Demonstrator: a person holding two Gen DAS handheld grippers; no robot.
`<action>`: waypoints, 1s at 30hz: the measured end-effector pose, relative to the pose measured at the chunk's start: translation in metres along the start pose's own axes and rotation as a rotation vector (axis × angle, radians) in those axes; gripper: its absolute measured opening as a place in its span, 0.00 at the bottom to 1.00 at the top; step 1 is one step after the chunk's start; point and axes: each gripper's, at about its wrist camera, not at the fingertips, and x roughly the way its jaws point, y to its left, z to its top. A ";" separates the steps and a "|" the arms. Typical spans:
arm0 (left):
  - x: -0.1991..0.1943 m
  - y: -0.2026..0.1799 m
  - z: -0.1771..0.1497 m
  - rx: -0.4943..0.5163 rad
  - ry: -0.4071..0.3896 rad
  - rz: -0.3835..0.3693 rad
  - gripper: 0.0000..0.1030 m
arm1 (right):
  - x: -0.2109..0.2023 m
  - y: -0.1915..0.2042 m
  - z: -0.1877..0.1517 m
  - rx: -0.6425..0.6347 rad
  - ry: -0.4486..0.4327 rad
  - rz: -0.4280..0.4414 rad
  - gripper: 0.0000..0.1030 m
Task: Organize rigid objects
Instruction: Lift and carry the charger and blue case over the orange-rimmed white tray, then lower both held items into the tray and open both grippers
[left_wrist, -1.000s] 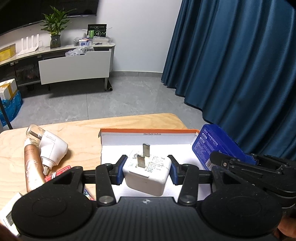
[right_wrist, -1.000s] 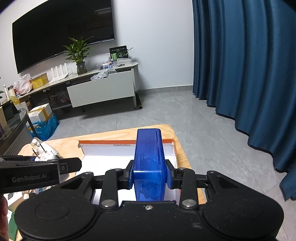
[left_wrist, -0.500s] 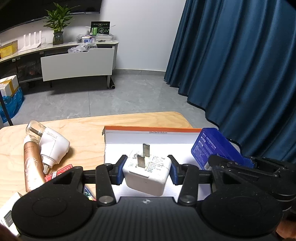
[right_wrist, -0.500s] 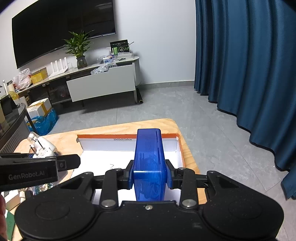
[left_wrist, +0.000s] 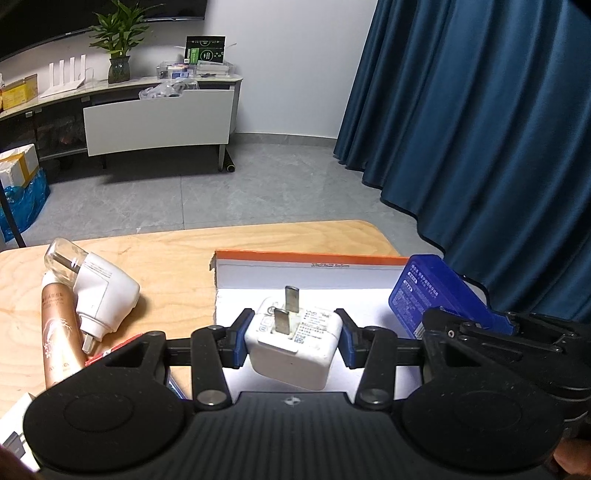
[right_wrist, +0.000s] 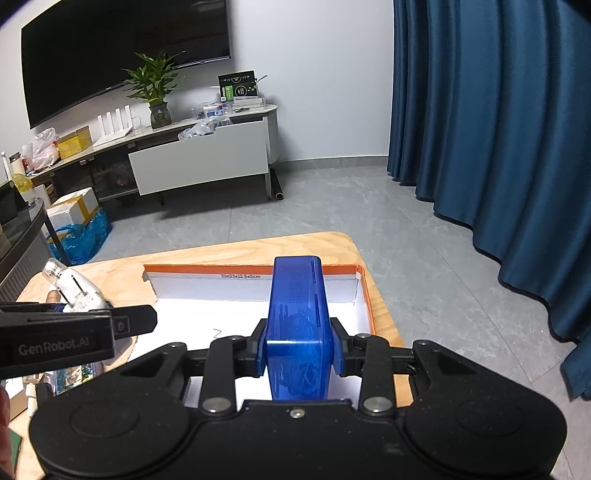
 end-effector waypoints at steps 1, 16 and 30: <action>0.001 0.000 0.000 0.000 0.002 0.000 0.45 | 0.002 0.000 0.000 -0.001 0.002 0.000 0.38; 0.024 0.006 0.002 -0.009 0.025 0.017 0.45 | 0.025 -0.023 0.004 0.161 0.014 0.008 0.72; 0.040 -0.019 0.012 -0.002 0.014 -0.059 0.65 | -0.039 -0.037 0.004 0.100 -0.149 -0.086 0.71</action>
